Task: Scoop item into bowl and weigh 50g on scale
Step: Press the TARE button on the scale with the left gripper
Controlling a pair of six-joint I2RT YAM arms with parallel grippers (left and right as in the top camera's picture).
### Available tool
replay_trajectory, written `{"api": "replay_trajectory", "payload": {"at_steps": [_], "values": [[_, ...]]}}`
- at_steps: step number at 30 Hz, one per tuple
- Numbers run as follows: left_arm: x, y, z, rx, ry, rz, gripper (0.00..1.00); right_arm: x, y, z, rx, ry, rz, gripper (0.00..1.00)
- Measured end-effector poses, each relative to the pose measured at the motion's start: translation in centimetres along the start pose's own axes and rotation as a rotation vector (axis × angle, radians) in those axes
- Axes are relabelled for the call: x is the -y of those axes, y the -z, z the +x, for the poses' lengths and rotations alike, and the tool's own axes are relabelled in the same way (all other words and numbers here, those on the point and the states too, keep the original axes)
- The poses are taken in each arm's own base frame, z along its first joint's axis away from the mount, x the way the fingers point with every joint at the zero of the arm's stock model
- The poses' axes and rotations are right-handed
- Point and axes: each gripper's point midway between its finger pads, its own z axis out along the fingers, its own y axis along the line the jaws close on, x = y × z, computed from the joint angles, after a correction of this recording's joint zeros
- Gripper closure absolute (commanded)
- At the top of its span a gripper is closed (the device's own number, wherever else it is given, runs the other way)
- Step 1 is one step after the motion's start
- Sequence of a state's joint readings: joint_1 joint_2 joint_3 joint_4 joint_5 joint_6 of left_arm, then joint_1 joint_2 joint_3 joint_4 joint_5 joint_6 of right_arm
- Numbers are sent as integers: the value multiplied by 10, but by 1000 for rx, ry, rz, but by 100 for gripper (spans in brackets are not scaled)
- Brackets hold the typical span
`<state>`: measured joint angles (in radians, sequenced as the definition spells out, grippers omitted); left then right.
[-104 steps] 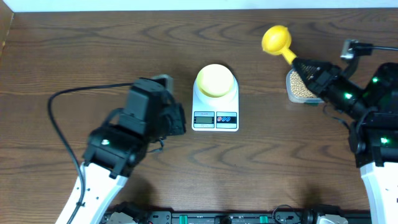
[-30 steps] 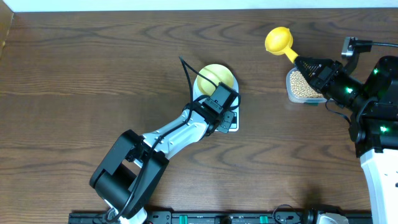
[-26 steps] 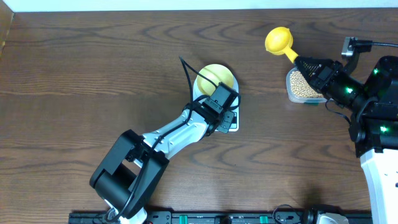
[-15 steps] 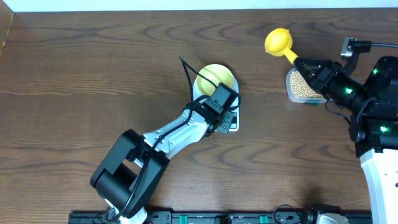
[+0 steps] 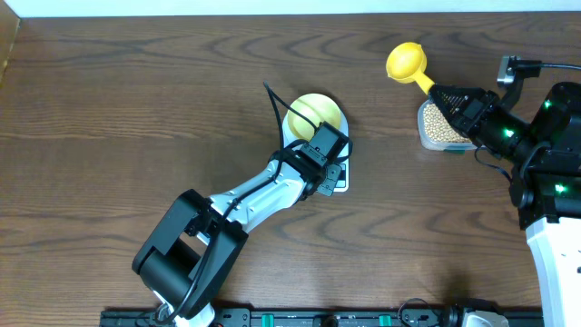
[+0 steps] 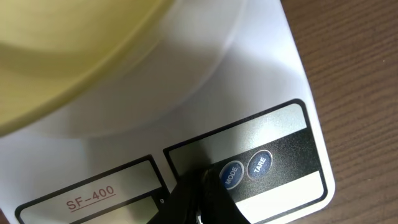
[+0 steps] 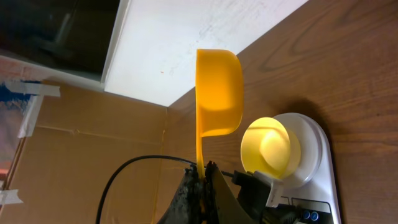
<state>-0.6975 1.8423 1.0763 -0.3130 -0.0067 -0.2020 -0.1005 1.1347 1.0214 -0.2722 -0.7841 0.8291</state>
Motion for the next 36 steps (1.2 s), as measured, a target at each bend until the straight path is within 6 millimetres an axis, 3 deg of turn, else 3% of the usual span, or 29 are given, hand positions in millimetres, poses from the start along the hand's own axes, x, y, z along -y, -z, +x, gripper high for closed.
{"api": "replay_trajectory", "payload": {"at_steps": [36], "values": [[-3,-6,4,-47,31,-30,93,3,0,2,-9,11,9,99]]}}
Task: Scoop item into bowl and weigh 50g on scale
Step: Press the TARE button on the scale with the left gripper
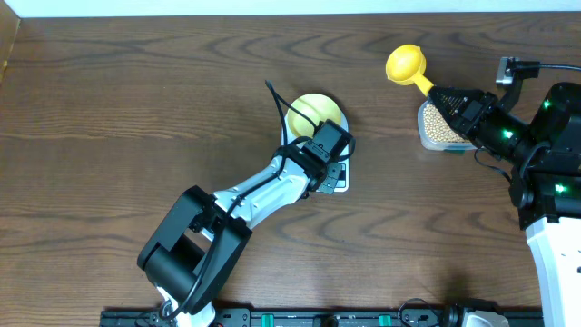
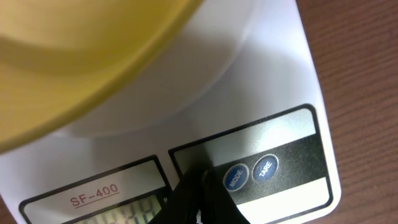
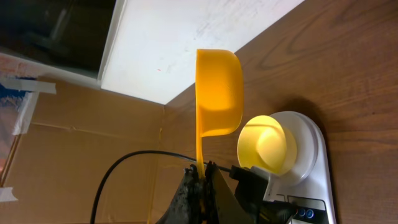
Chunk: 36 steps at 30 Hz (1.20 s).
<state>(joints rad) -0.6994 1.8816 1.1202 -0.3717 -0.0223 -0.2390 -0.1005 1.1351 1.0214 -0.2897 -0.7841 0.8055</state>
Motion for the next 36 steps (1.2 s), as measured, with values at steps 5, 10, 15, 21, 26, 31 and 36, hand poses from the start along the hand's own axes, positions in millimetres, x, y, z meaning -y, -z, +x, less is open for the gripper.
{"api": "replay_trajectory", "payload": {"at_steps": [5,10,15,21,26,31,36], "values": [[1,-1,-2,2,18,-2,93,0,0,0,0,2,0,99],[1,-1,-1,-4,35,-5,93,0,0,0,-1,5,1,99],[0,-1,0,-11,59,-8,93,2,0,2,-7,-3,7,99],[0,-1,1,-19,105,-13,93,4,0,4,-14,-13,15,99],[-1,0,5,-36,156,-17,93,4,0,4,-16,-11,16,99],[-1,-1,5,-36,172,-18,93,5,0,4,-16,-9,17,99],[-1,-1,5,-36,174,-18,93,5,0,4,-16,-9,17,99]]}}
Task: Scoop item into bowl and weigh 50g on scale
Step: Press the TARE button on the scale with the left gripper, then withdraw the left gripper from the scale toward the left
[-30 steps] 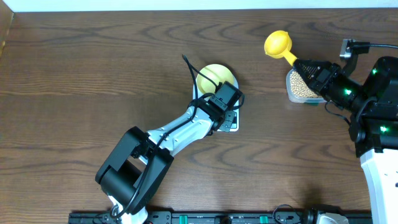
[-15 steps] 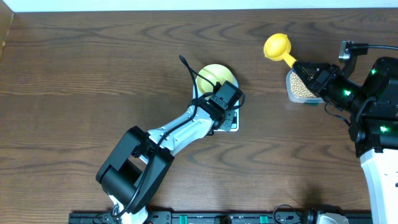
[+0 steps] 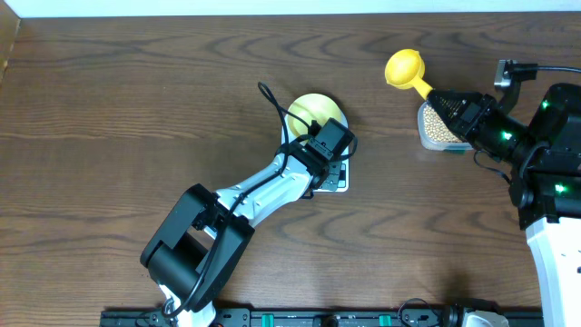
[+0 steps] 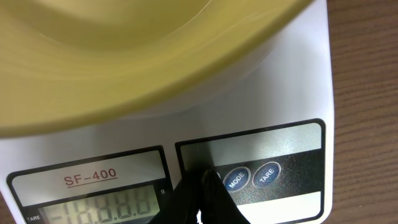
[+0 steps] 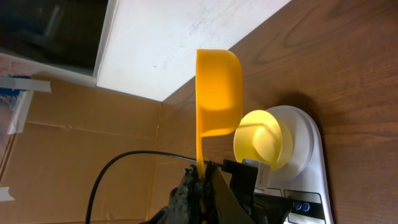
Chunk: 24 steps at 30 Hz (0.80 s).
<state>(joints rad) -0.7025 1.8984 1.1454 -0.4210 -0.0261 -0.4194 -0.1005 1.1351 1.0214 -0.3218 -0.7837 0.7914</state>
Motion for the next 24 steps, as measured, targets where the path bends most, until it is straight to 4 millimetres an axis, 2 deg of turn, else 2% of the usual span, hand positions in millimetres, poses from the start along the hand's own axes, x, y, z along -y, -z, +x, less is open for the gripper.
{"api": "replay_trajectory", "payload": {"at_steps": [14,16,19,21,24], "values": [[3,4,-3,-11,-8,30,93,1,0,1,-3,-4,3,99],[3,7,0,-17,-14,44,93,1,0,1,-4,-4,3,99],[-7,15,16,-47,-16,30,93,1,0,1,-4,-4,3,99],[-12,31,20,-37,-12,36,93,1,0,1,-4,-5,4,99],[-1,82,3,72,-4,134,93,1,0,1,-4,-5,4,99]]}}
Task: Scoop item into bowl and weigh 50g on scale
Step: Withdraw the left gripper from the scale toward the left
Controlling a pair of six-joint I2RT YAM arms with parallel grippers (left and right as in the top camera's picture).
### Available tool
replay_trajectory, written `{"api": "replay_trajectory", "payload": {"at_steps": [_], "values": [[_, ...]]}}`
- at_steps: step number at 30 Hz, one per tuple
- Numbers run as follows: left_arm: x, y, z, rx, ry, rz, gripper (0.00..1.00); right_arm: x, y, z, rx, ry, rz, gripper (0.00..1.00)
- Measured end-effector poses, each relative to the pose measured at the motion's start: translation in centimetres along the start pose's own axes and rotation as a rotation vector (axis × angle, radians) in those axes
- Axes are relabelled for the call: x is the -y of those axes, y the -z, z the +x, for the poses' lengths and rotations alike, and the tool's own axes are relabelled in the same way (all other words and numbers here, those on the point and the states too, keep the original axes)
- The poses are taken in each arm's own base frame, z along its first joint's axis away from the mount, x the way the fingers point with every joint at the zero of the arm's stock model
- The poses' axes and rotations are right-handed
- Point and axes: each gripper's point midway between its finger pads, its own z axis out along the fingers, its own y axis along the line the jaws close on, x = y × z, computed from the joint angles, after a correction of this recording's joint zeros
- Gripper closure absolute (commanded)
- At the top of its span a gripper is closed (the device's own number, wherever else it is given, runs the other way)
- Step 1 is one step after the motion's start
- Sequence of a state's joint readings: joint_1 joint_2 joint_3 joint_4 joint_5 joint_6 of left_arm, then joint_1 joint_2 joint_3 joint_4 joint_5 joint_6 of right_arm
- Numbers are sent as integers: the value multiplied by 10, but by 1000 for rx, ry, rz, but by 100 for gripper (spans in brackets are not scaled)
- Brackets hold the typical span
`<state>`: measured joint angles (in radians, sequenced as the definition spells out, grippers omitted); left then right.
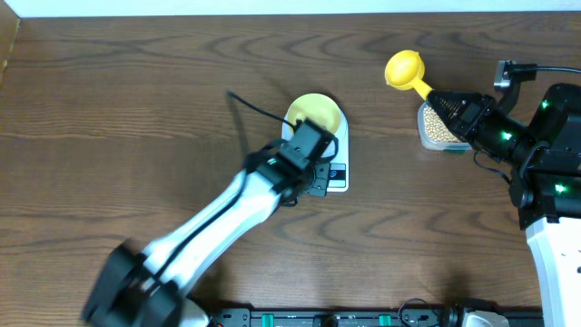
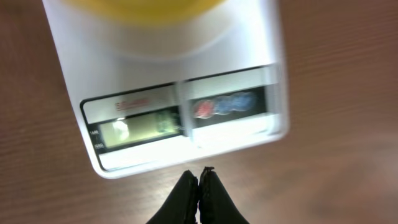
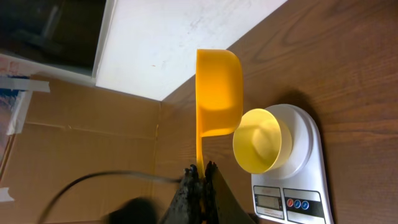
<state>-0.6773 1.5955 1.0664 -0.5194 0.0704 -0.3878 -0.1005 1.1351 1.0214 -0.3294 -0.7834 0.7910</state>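
Note:
A yellow bowl stands on the white scale, whose display is lit. My left gripper is shut on nothing, its tips just off the scale's near edge, over the table. My right gripper is shut on the handle of a yellow scoop. The scoop hangs above the table left of a clear container of beans, and its cup looks empty from overhead. The right wrist view shows the scoop, the bowl and the scale.
Cardboard and a white wall panel stand beyond the table's far edge. The left arm's cable loops over the table left of the bowl. A dark rail runs along the near edge.
My left gripper, whose shut tips were on the scale's button panel beside the MODE button, has drawn back off the scale toward the near side. The right arm and scoop have not moved.
My left gripper's shut tips rested on the scale's panel left of the MODE button at every earlier moment. Digits showed on the display from the second of them. Now the gripper is off the scale and the display is lit. The right gripper held the scoop still throughout.

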Motion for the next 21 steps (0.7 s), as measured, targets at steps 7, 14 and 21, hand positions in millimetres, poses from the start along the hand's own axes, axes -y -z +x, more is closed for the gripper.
{"api": "replay_trajectory", "payload": {"at_steps": [7,14,21], "values": [[35,143,-31,336,-67,264,78,-4,0,-5,19,37,-13,99],[23,218,-24,536,-210,283,32,-20,2,-27,114,230,-54,99],[13,205,-4,441,-236,239,23,-7,4,-43,196,295,40,99]]}}
